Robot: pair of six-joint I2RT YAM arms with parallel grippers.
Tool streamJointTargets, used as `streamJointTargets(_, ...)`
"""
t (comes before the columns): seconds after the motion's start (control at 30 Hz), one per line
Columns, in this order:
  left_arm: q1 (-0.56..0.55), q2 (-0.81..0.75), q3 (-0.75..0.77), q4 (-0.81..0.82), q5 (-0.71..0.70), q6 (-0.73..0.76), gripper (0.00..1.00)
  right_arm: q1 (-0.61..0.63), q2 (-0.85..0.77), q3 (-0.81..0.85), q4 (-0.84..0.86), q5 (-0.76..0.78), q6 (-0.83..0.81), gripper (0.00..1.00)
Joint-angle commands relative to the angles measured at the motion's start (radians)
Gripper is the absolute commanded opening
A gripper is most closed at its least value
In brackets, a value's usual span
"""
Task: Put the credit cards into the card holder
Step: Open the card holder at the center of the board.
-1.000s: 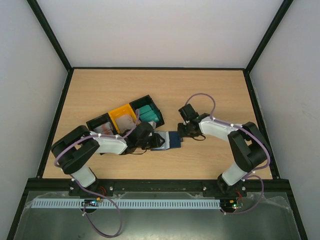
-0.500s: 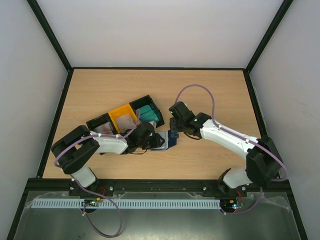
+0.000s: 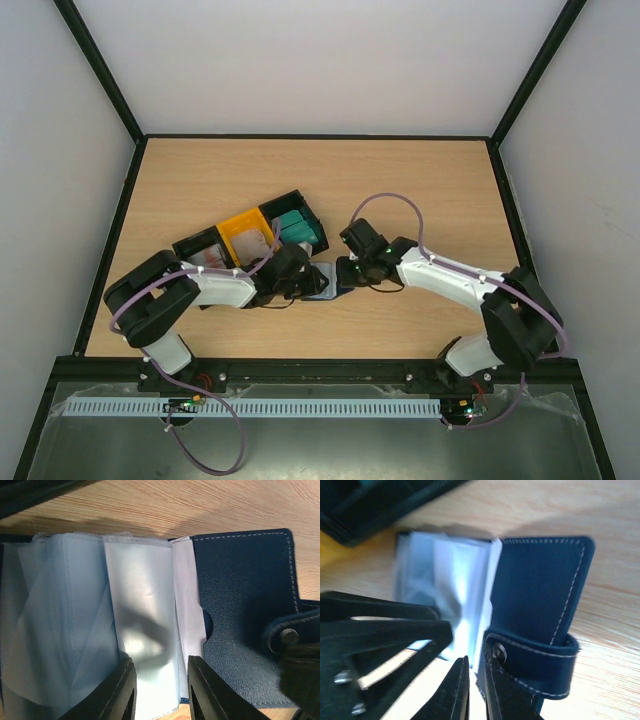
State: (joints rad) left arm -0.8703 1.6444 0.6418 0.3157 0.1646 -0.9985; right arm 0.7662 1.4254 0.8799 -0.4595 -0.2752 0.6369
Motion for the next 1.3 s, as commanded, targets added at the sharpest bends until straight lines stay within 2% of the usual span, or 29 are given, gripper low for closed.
streamJointTargets(0.0,-0.005,0.009,0.014,-0.025,-0.004,-0.004,0.31,0.004,0.053,-0.043,0.009,0.003,0.004,0.11)
streamJointTargets(0.1,-0.005,-0.020,0.011,0.000,0.012,0.001,0.34,0.004,0.090,-0.051,0.018,0.046,0.003,0.15)
streamJointTargets(0.33,-0.005,-0.091,0.026,-0.074,-0.058,0.009,0.55,0.004,0.126,-0.072,0.027,0.135,0.016,0.25)
streamJointTargets(0.47,-0.004,-0.053,0.053,-0.104,-0.054,0.016,0.58,0.004,0.137,-0.090,0.048,0.130,0.024,0.26)
streamJointTargets(0.73,-0.007,0.020,0.076,-0.037,0.041,0.018,0.48,0.003,0.147,-0.113,0.091,0.090,0.031,0.26)
streamJointTargets(1.0,-0.008,0.022,0.073,0.125,0.137,0.045,0.39,0.004,0.104,-0.144,0.157,0.080,0.068,0.25)
streamJointTargets(1.27,-0.007,0.066,0.090,0.153,0.155,0.068,0.34,0.003,0.072,-0.170,0.184,0.140,0.114,0.16)
